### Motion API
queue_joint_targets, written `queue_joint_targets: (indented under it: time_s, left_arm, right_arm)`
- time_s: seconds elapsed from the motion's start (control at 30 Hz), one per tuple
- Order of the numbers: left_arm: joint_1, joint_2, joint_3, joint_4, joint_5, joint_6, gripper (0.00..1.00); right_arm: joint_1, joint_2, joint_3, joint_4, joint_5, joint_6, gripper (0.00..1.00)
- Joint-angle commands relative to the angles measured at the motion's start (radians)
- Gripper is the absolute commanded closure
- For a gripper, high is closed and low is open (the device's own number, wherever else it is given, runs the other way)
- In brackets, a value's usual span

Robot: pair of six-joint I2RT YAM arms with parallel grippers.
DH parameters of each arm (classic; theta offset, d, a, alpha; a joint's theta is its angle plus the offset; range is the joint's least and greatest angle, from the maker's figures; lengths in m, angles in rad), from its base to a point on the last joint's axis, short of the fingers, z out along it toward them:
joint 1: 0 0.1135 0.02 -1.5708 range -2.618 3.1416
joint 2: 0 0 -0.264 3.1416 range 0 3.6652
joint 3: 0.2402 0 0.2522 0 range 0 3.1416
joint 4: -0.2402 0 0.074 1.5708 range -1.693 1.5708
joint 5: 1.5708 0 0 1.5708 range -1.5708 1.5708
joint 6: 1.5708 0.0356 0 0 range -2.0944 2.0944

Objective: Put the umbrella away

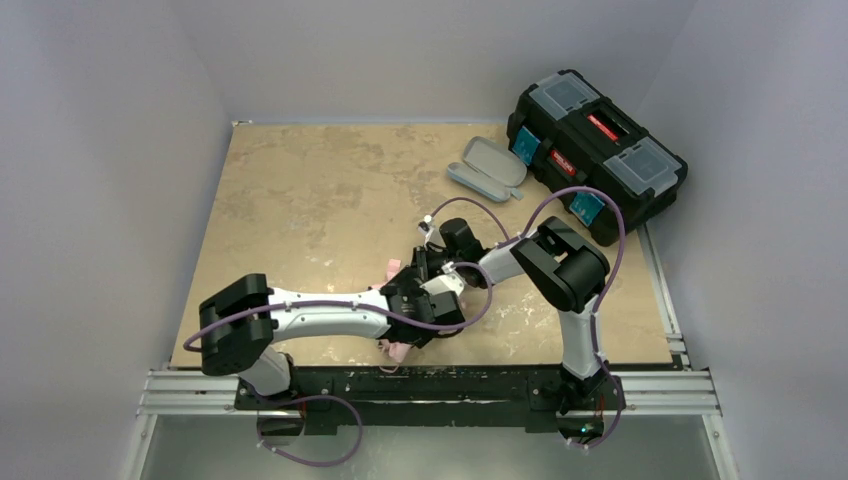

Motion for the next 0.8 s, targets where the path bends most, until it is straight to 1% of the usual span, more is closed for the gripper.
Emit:
queue_joint_targets:
  time_s: [0.0, 0.1, 0.23, 0.3, 0.37, 0.4, 0.43, 0.47, 0.5, 0.53, 0.57, 0.6, 0.63, 0.7, 0.77]
  left_arm:
    - [0.092, -0.045, -0.058, 0.106, 0.108, 0.067, 0.00]
    - [0.161, -0.038, -0.111, 0.198, 0.197, 0.090, 0.00]
    - [0.271, -0.005, -0.167, 0.342, 0.395, 0.115, 0.00]
    - [0.299, 0.023, -0.176, 0.379, 0.439, 0.119, 0.00]
    - [0.302, 0.047, -0.184, 0.405, 0.455, 0.118, 0.00]
    - [0.302, 0.054, -0.191, 0.416, 0.468, 0.118, 0.02]
    - [0.302, 0.056, -0.201, 0.429, 0.478, 0.117, 0.08]
    - [0.302, 0.056, -0.216, 0.441, 0.488, 0.116, 0.20]
    - [0.302, 0.053, -0.227, 0.448, 0.494, 0.116, 0.37]
    - [0.300, 0.046, -0.238, 0.453, 0.485, 0.111, 0.57]
    - [0.296, 0.034, -0.246, 0.452, 0.468, 0.105, 0.80]
    - [0.288, 0.019, -0.255, 0.451, 0.453, 0.101, 0.98]
    - [0.277, 0.002, -0.258, 0.445, 0.429, 0.098, 1.00]
    - [0.238, -0.032, -0.249, 0.414, 0.356, 0.091, 1.00]
    - [0.185, -0.058, -0.220, 0.361, 0.240, 0.079, 1.00]
  right_arm:
    - [0.017, 0.017, -0.018, -0.152, 0.061, -0.052, 1.00]
    - [0.018, 0.017, -0.019, -0.150, 0.060, -0.051, 1.00]
    - [0.017, 0.019, -0.019, -0.149, 0.055, -0.053, 1.00]
    - [0.017, 0.016, -0.016, -0.151, 0.048, -0.054, 1.00]
    - [0.017, 0.005, -0.006, -0.163, 0.038, -0.058, 1.00]
    - [0.016, -0.002, 0.005, -0.172, 0.031, -0.062, 1.00]
    - [0.017, -0.010, 0.019, -0.184, 0.026, -0.064, 1.00]
    - [0.016, -0.021, 0.036, -0.201, 0.021, -0.071, 1.00]
    - [0.016, -0.033, 0.057, -0.222, 0.020, -0.077, 1.00]
    - [0.015, -0.045, 0.081, -0.247, 0.020, -0.085, 1.00]
    - [0.015, -0.056, 0.107, -0.274, 0.021, -0.092, 1.00]
    - [0.016, -0.066, 0.137, -0.303, 0.022, -0.102, 1.00]
    - [0.015, -0.073, 0.165, -0.330, 0.023, -0.111, 1.00]
    - [0.015, -0.084, 0.224, -0.378, 0.020, -0.125, 1.00]
    - [0.015, -0.095, 0.274, -0.419, 0.014, -0.134, 1.00]
